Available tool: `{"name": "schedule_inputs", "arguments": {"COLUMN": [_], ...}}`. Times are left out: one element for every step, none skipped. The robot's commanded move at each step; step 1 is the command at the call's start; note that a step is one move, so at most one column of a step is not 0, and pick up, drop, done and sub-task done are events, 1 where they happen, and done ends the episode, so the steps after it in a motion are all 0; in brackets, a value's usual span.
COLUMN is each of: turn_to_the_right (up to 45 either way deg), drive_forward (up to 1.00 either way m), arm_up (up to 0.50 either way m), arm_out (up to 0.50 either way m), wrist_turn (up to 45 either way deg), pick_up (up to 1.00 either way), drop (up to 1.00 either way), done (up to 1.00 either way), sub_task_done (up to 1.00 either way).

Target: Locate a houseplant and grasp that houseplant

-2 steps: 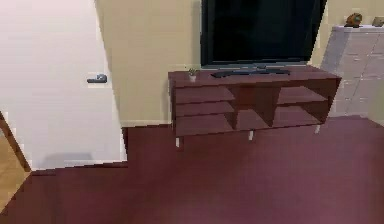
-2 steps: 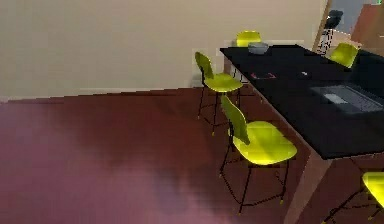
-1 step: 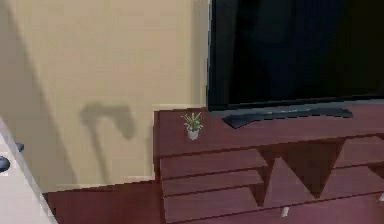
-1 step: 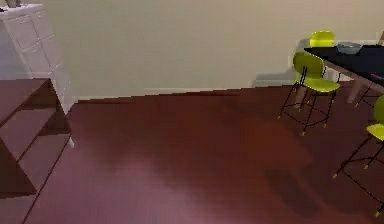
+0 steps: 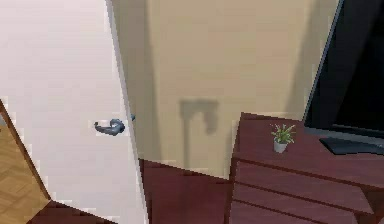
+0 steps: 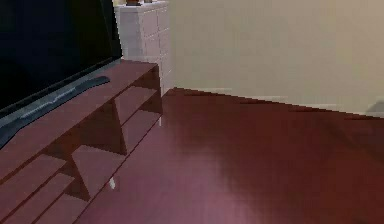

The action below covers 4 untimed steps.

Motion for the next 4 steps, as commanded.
{"name": "schedule_inputs", "arguments": {"turn_to_the_right": [0.0,-45.0,-15.0,45.0], "drive_forward": [0.05,0.0,0.0,0.0], "arm_up": [0.0,0.0,0.0,0.0], "arm_out": [0.0,0.0,0.0,0.0], "wrist_turn": [0.0,0.0,0.0,0.0], "pick_up": [0.0,0.0,0.0,0.0], "drop": [0.0,0.0,0.0,0.0], "done": [0.0,0.0,0.0,0.0], "sub_task_done": [0.0,0.0,0.0,0.0]}}
